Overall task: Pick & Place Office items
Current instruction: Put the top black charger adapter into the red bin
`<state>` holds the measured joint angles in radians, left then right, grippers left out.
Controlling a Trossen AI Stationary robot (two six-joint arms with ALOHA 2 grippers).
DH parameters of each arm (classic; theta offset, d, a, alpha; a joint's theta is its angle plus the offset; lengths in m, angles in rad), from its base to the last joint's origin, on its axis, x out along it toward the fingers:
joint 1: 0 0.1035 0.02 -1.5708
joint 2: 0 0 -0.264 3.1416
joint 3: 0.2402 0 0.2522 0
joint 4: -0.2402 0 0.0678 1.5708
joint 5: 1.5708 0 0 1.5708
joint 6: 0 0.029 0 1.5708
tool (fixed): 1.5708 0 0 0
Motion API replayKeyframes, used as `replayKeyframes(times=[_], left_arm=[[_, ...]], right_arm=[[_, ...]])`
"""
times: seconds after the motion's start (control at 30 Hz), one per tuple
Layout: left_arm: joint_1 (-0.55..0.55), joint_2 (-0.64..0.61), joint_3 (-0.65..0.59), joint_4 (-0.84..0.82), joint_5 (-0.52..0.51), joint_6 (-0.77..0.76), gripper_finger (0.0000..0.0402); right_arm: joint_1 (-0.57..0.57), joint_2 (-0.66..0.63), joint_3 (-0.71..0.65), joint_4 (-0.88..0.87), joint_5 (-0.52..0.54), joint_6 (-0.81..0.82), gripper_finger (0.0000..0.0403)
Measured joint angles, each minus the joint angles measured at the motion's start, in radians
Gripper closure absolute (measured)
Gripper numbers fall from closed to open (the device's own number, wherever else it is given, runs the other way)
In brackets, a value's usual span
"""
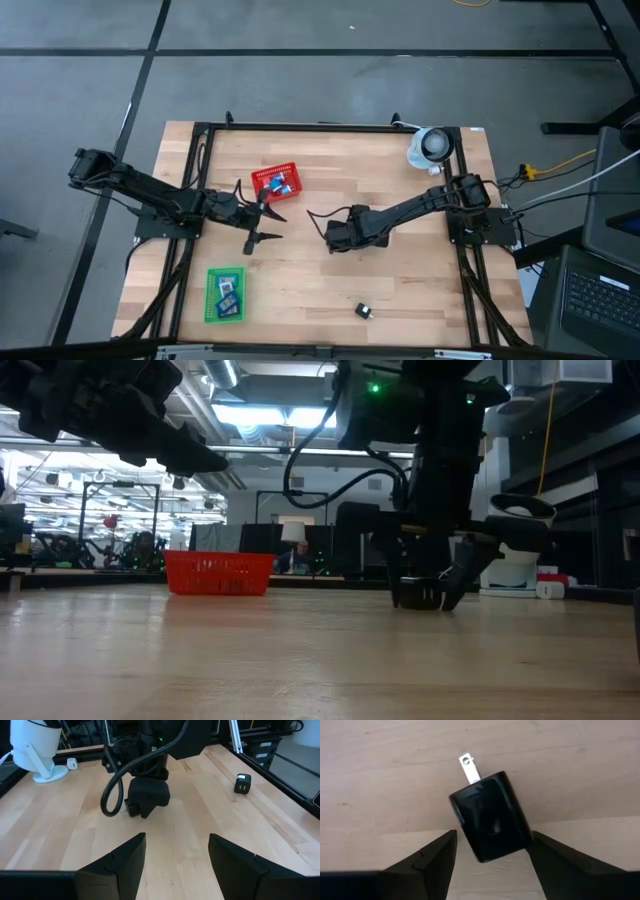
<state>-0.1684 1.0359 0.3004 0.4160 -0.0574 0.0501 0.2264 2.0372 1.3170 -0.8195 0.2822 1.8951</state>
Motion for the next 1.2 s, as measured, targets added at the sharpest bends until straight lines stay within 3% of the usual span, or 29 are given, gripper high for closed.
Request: replayKeyframes(times=[0.43,0.8,1.07,1.2], left_arm=[[0.000,0.000,0.000,-0.024,0.004,0.006,0.0190],[0.000,0.000,0.000,-0.028,0.010,0.006,0.0190],[0.000,0.000,0.000,-0.038,0.010,0.013,0.0190],[0.000,0.000,0.000,-0.050,0.010,0.016,0.0190]], right_arm=[[-0.022,-0.028,-0.004,-0.102,-0.029,-0.137,0.0173],[-0.090,-0.030,-0.004,-0.091,-0.055,-0.459,0.0173],[-0.095,-0.031,-0.004,-0.058,-0.080,-0.467,0.0176],[-0.095,-0.031,-0.003,-0.043,-0.058,-0.464,0.0198]])
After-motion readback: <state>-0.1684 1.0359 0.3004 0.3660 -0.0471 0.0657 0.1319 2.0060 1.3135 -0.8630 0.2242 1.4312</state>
